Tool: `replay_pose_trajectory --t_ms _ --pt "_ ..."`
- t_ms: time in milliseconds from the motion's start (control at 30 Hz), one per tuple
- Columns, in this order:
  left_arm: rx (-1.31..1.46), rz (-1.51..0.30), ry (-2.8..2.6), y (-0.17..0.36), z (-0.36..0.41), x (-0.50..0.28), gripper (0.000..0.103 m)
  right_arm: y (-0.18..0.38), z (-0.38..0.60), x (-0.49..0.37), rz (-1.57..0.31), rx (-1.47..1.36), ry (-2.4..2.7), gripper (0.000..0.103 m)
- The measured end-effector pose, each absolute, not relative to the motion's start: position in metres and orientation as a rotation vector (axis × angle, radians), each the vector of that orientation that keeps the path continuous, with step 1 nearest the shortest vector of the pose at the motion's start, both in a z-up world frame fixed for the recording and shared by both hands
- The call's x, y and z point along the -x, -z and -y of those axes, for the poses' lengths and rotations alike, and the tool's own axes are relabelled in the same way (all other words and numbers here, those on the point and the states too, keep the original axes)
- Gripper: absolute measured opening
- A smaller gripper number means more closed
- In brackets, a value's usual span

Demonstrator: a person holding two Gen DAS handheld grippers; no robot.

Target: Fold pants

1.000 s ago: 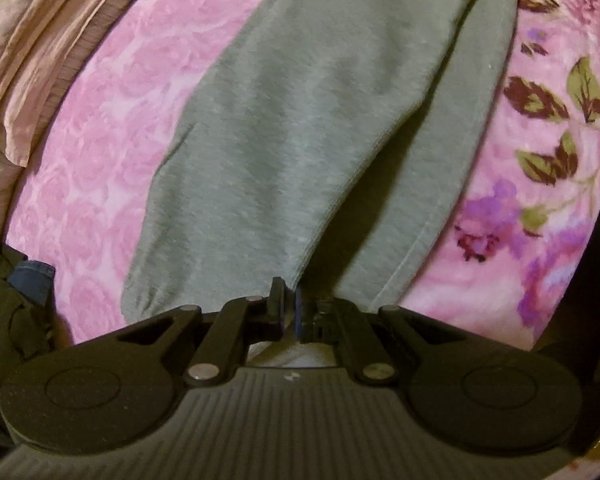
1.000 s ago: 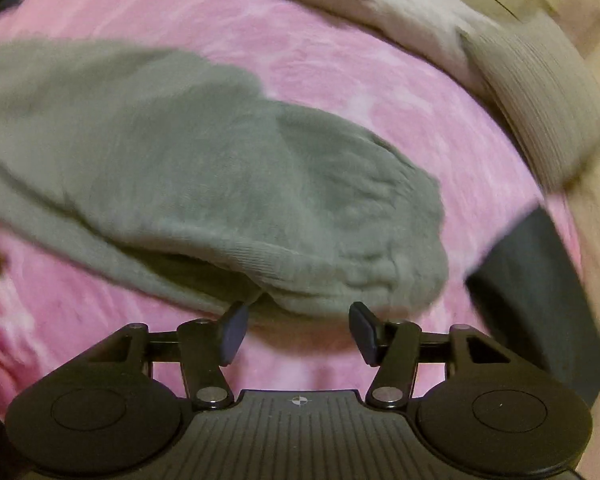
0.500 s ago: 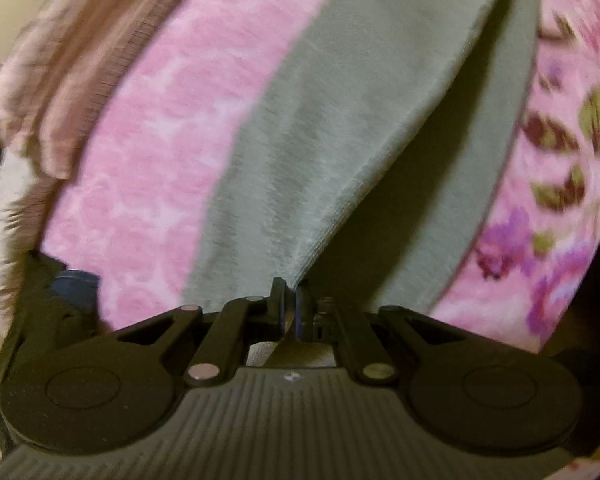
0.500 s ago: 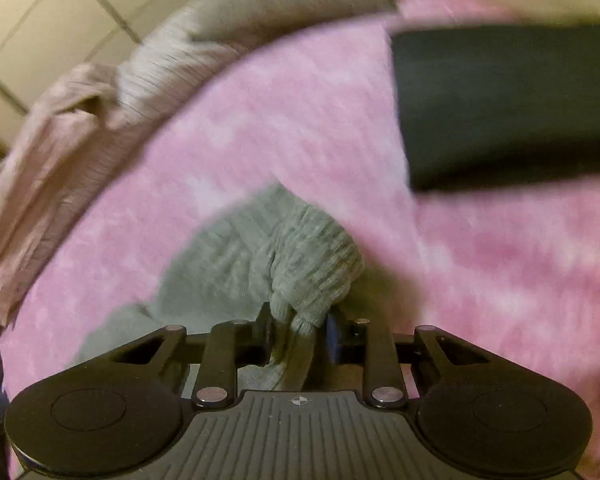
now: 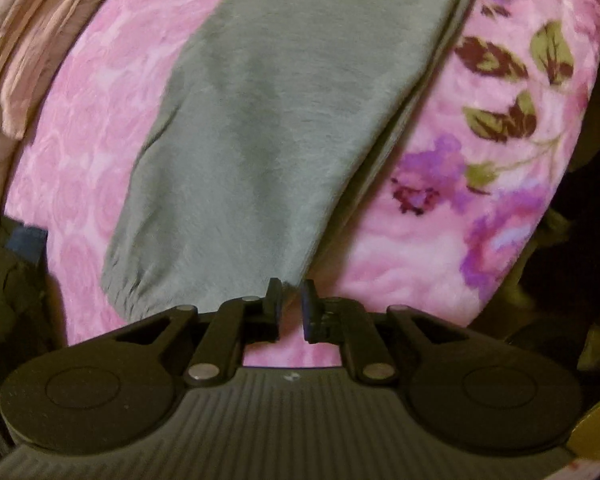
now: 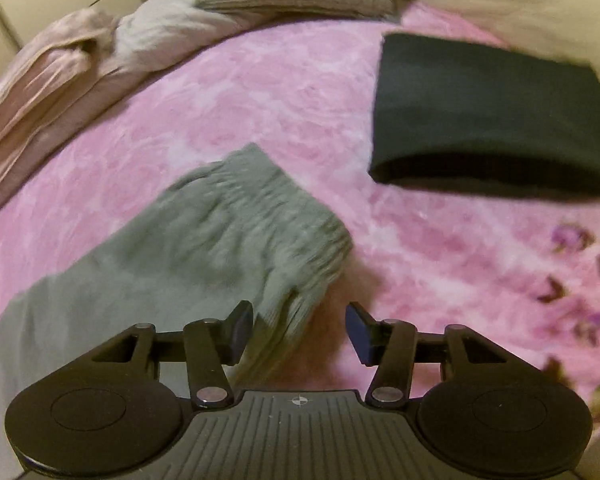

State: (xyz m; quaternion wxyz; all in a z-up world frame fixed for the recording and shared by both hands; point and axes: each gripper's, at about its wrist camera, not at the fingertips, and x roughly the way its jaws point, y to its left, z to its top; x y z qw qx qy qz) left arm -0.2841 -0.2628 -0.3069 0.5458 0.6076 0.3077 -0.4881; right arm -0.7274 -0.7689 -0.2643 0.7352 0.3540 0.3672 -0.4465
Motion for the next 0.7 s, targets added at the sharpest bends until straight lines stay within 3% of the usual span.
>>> replay_pose_trajectory --t_ms 200,467,700 --pt "-1.281 -0.788 1.103 0.27 0.228 0.247 0.01 0.242 0.715 0.686 -0.841 -0.704 0.934 0.05" --pt "-0.97 -0.914 1.035 0.283 0.207 0.128 0.035 0.248 0.594 0.559 -0.888 -0.686 0.816 0.051" --pt "-0.581 -1.084 1.11 0.297 0.2 0.068 0.037 0.272 0.485 0.433 -0.994 -0.662 0.623 0.051"
